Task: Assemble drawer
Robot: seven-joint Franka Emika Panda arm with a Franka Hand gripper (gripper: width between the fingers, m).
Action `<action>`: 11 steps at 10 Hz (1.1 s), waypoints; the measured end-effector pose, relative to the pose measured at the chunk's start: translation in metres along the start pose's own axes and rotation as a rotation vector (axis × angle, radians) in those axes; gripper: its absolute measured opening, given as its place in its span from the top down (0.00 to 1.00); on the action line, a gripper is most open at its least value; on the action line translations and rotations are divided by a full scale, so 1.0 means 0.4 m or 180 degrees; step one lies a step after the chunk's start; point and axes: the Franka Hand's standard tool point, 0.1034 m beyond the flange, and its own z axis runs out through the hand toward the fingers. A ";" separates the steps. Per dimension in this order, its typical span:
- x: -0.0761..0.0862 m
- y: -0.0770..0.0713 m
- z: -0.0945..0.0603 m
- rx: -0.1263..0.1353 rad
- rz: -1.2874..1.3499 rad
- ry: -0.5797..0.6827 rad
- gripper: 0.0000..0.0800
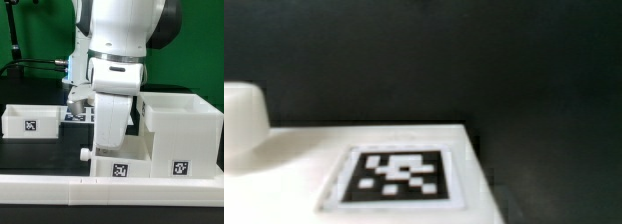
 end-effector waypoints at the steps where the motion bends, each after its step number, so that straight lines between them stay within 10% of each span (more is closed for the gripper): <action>1: 0.002 -0.001 0.001 -0.0061 0.0022 0.0018 0.95; 11: 0.004 0.001 0.001 -0.0133 -0.0023 0.0016 0.94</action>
Offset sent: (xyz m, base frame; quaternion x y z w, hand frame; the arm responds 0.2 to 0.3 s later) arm -0.0015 0.0069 -0.0010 0.0050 0.0107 -0.0017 0.9999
